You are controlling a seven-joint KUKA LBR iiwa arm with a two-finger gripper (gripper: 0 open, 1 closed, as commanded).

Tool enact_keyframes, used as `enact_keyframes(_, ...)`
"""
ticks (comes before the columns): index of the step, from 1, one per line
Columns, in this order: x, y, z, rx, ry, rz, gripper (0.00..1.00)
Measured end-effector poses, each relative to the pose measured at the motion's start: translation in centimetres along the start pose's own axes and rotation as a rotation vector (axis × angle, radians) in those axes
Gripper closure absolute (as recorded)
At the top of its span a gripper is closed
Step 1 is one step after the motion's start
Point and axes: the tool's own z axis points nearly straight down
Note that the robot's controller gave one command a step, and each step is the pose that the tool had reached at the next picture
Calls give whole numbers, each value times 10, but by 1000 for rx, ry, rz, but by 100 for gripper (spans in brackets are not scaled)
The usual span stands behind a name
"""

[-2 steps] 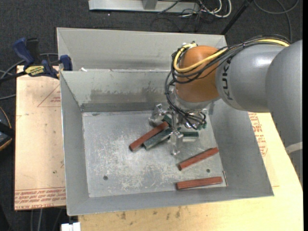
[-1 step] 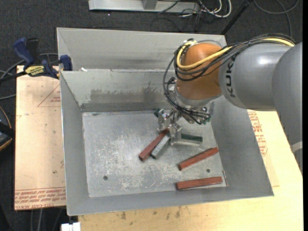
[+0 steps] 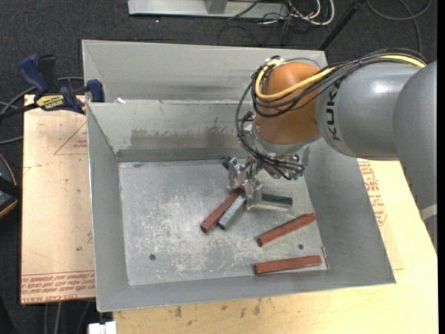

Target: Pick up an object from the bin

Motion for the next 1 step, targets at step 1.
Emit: enact_keyframes(1, 1, 1, -3, -3, 4, 0, 100)
